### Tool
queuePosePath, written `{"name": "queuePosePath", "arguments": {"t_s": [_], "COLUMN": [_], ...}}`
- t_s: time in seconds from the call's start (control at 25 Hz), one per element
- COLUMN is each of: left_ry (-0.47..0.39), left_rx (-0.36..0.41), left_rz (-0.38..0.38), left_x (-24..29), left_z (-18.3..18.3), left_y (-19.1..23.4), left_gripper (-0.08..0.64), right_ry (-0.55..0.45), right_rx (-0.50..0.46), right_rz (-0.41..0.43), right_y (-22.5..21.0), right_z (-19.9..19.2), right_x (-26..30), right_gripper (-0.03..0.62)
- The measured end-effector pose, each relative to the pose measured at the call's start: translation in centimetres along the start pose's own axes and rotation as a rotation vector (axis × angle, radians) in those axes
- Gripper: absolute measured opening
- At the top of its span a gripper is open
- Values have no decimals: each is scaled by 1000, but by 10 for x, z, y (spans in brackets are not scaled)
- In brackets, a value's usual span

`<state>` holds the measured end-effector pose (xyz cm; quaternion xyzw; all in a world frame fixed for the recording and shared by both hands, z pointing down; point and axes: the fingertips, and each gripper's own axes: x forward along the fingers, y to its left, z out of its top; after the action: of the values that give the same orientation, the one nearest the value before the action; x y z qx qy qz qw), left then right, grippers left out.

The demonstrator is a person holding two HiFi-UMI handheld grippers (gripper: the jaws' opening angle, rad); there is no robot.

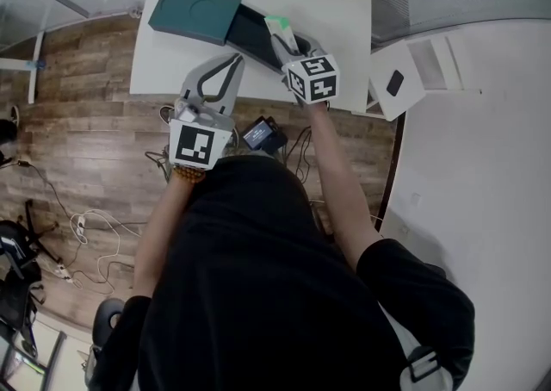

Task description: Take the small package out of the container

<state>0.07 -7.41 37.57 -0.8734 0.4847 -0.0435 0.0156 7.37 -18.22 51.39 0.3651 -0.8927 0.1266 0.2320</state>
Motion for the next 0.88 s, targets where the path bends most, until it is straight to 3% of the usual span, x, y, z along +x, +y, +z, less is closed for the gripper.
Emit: {"name": "queuePosePath", "arguments": {"t_s": [0.88], "left_ry": [-16], "left_rx": [1], "left_rz": [-60], "left_x": [7], "left_z": [6], "left_y": [-14], "left_gripper": [11], "right_ry": [-219], "right_rx": [-1], "right_rz": [-40], "right_y": [5], "right_z": [54], "right_x": [-51], "right_gripper": [87]}}
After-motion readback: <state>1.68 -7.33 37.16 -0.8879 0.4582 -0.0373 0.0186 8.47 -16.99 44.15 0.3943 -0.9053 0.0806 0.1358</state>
